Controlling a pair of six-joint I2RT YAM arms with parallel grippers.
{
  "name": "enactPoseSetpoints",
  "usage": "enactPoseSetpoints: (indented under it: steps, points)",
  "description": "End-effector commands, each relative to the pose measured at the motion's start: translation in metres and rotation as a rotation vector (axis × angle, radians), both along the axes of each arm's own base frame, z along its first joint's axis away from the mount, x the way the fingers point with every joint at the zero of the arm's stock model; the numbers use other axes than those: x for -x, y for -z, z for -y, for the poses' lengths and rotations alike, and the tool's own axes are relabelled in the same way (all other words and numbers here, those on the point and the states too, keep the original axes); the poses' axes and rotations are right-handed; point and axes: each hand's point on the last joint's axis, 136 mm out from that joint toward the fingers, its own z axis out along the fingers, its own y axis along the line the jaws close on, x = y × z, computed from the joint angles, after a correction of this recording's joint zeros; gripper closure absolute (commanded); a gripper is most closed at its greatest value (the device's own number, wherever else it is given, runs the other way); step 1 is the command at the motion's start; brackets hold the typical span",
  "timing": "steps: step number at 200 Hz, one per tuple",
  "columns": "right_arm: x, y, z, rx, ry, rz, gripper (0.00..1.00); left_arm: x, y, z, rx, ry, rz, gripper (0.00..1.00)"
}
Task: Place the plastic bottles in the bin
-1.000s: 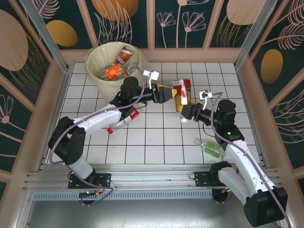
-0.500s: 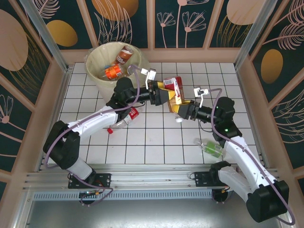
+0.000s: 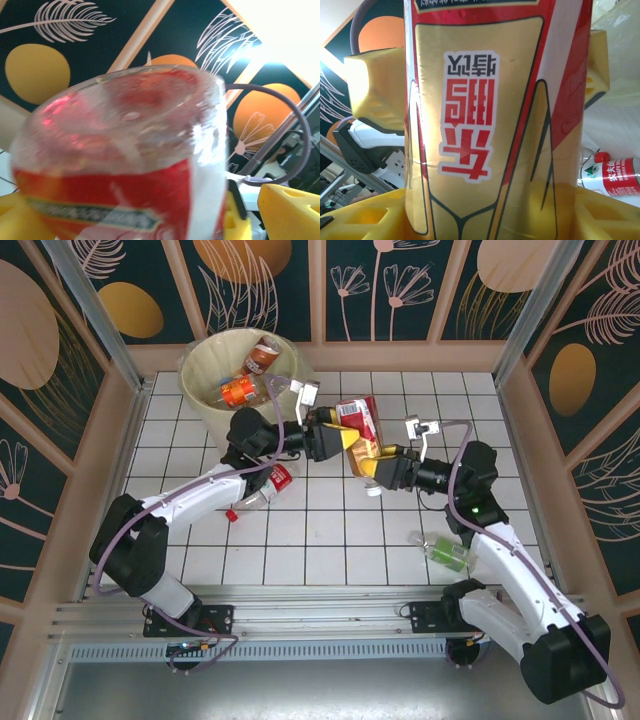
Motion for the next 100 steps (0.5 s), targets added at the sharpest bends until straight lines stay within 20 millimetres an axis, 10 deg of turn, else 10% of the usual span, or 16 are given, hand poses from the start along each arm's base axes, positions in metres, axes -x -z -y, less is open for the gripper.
enactPoseSetpoints:
  steps: [1,100]
  points:
    - [0.01,-0.024,-0.005,-0.034,-0.061,0.077,0.42,0.018,-0.026,-0.01,0.059,0.052,0.07,0.04]
    - [0.002,-0.015,-0.01,-0.011,-0.051,0.057,0.34,0.019,-0.041,-0.016,0.074,0.034,0.076,0.36]
